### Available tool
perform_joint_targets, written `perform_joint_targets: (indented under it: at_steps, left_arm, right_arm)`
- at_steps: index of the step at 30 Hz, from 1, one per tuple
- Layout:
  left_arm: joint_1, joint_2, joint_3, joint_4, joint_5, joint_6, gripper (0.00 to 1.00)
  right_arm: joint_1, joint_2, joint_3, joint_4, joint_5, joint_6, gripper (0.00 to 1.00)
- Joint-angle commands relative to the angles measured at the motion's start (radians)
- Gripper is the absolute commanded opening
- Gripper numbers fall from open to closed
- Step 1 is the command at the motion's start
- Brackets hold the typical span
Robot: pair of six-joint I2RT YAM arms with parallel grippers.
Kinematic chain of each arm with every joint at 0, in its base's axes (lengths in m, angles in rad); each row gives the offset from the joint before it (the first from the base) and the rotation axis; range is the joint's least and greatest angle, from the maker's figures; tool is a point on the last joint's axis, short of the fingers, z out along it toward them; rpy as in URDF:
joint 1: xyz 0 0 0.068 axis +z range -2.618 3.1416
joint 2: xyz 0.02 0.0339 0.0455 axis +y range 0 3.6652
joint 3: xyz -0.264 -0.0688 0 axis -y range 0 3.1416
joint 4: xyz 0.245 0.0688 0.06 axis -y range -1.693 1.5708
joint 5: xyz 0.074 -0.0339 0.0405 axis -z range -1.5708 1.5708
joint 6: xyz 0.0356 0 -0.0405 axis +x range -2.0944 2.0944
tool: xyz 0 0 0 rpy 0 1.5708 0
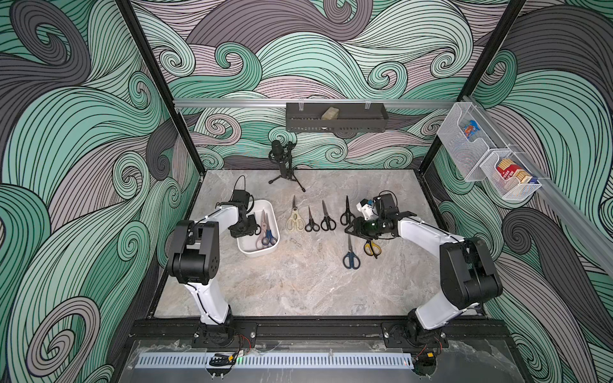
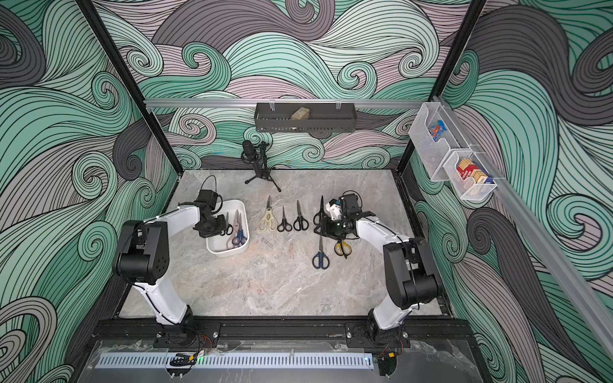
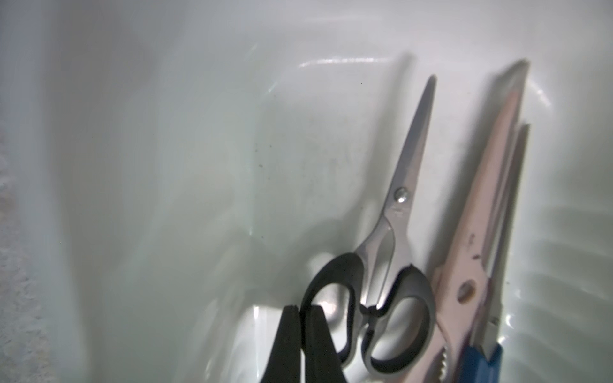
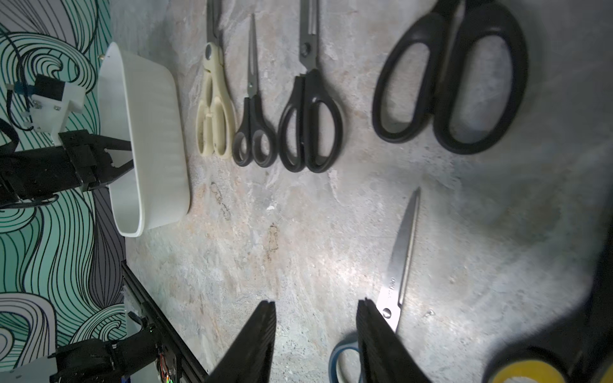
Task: Take the scissors out of the storage box
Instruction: Pick up the scissors from the storage box.
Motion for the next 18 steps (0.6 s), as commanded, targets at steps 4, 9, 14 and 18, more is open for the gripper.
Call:
perform_joint_targets:
  at_steps: [4, 9, 14, 18]
  left_arm:
    - [0.008, -0.099, 0.046, -0.057, 0.115, -0.015, 0.0]
    - [0.001, -0.164, 0.01, -0.057, 0.198, -0.024, 0.0]
    - [-0.075, -0.224, -0.045, -0.013, 0.315, -0.064, 0.0]
    - [-0.158, -0.239, -0.055, 0.03, 0.334, -0.109, 0.0]
  right_arm:
    - [0.112, 0.036, 0.12, 0.01, -0.026, 0.003, 0.44]
    - [0.177, 0.078, 0.199, 0.015, -0.057, 0.004, 0.44]
    - [0.239, 0.097, 0.249, 0.047, -0.095, 0.0, 0.46]
    - [0.269, 0.101, 0.254, 0.086, -0.125, 0.02, 0.5]
